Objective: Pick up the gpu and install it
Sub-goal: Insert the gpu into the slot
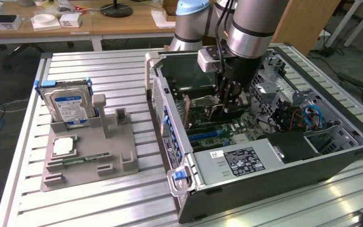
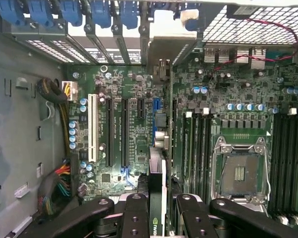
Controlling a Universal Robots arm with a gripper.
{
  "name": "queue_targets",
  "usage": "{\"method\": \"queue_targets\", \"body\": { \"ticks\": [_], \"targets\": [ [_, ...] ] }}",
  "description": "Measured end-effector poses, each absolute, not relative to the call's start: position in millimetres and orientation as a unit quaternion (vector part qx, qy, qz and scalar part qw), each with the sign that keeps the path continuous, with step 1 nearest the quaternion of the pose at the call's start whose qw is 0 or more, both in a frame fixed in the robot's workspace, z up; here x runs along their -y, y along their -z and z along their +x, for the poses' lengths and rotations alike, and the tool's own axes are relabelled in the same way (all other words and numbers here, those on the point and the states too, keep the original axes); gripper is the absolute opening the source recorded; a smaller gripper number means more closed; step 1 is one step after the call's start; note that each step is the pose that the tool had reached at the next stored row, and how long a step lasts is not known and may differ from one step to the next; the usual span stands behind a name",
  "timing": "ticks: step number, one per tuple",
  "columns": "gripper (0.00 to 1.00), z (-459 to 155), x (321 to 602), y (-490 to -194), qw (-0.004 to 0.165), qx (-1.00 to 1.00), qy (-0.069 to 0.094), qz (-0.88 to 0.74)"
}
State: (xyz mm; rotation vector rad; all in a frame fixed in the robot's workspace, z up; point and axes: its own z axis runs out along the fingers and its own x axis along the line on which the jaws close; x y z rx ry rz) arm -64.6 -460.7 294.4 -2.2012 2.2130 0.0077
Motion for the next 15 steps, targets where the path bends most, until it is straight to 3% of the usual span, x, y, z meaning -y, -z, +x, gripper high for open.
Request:
{"method": "queue_targets", "body": {
  "ticks": [15],
  "targets": [
    [0.26,-70,463,-277,0.011,-0.709,-0.002,-0.705]
  ]
}}
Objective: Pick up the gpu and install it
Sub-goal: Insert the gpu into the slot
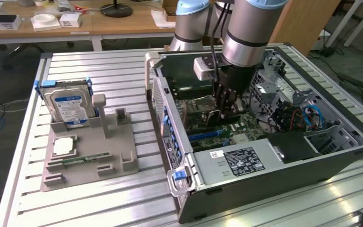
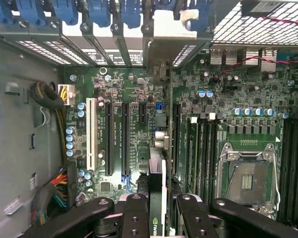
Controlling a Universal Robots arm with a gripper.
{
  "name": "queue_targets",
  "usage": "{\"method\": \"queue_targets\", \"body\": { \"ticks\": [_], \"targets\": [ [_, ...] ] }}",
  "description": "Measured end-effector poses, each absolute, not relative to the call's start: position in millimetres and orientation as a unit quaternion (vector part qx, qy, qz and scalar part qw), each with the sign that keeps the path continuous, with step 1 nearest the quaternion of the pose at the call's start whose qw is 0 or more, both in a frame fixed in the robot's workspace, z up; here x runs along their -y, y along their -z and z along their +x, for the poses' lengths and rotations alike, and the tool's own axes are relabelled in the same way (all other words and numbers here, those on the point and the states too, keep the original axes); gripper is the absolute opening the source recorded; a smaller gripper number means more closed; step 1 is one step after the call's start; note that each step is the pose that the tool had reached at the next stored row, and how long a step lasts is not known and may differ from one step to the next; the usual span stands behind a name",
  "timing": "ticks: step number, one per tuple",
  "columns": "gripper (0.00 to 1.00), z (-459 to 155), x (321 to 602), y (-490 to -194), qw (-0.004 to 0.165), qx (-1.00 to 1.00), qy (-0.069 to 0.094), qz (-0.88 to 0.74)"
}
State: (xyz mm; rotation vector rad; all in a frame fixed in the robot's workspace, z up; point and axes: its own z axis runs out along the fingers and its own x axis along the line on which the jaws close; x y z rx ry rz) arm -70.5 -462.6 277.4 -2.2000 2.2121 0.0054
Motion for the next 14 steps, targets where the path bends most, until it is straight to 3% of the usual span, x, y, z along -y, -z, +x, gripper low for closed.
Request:
{"method": "queue_targets", "body": {
  "ticks": [14],
  "targets": [
    [0.26,-78,463,-261,0.011,-0.709,-0.002,-0.705]
  ]
}}
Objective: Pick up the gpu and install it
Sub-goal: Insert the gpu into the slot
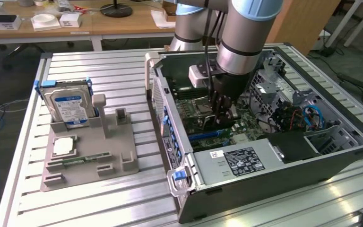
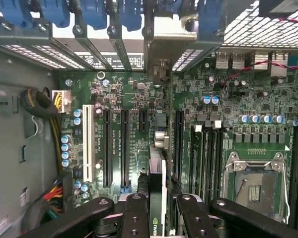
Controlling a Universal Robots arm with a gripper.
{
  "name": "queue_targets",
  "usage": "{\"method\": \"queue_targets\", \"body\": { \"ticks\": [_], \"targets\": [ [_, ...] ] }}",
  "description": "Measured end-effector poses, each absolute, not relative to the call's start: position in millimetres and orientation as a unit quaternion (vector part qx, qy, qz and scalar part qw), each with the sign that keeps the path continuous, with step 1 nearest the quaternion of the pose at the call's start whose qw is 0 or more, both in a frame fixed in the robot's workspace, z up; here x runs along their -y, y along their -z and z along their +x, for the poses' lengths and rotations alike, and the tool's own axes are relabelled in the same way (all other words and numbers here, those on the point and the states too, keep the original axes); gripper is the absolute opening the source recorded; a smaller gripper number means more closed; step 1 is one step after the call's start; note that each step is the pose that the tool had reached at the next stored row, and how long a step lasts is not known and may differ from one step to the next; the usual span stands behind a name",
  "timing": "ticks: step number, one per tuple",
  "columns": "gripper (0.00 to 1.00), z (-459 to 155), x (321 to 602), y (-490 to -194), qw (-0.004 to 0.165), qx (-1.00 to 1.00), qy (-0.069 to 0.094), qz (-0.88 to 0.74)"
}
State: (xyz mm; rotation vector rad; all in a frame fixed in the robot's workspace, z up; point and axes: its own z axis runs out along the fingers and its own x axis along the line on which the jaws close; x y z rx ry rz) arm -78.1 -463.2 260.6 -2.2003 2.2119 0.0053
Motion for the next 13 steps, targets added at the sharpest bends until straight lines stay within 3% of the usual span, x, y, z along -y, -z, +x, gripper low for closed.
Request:
{"method": "queue_targets", "body": {
  "ticks": [13],
  "targets": [
    [0.26,-80.1,463.1,-256.6,0.011,-0.709,-0.002,-0.705]
  ]
}}
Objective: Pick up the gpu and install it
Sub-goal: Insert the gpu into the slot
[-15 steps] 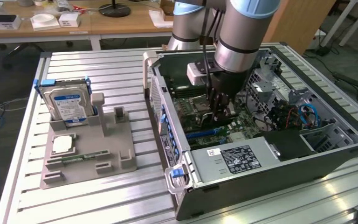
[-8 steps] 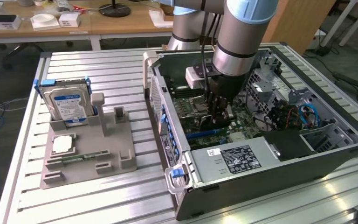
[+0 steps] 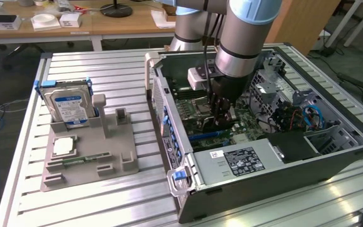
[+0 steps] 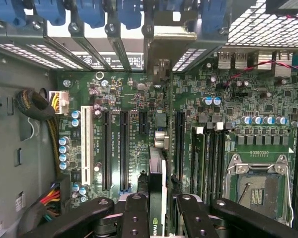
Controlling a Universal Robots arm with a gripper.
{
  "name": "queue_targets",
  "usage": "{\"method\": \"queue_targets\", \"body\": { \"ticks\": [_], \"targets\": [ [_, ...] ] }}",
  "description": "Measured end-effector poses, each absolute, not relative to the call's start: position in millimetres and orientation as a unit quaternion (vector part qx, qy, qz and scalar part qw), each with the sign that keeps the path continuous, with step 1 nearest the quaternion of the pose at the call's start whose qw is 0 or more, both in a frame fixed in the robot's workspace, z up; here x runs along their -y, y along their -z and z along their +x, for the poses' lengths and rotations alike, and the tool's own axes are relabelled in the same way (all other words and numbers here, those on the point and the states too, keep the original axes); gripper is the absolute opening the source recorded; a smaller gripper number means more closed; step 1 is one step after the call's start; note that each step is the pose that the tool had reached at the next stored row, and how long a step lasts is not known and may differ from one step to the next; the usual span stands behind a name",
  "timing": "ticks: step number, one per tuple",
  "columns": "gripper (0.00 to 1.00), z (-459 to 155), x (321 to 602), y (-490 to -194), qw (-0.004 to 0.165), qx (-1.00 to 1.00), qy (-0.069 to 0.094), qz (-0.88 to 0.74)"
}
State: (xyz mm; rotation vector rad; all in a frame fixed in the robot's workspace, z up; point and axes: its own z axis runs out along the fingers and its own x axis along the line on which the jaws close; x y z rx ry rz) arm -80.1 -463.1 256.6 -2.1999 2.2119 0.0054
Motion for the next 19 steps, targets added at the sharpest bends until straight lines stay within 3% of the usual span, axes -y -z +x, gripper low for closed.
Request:
{"method": "queue_targets", "body": {
  "ticks": [19],
  "targets": [
    [0.26,-84.6,463.2,-253.8,0.011,-0.709,-0.002,-0.705]
  ]
}}
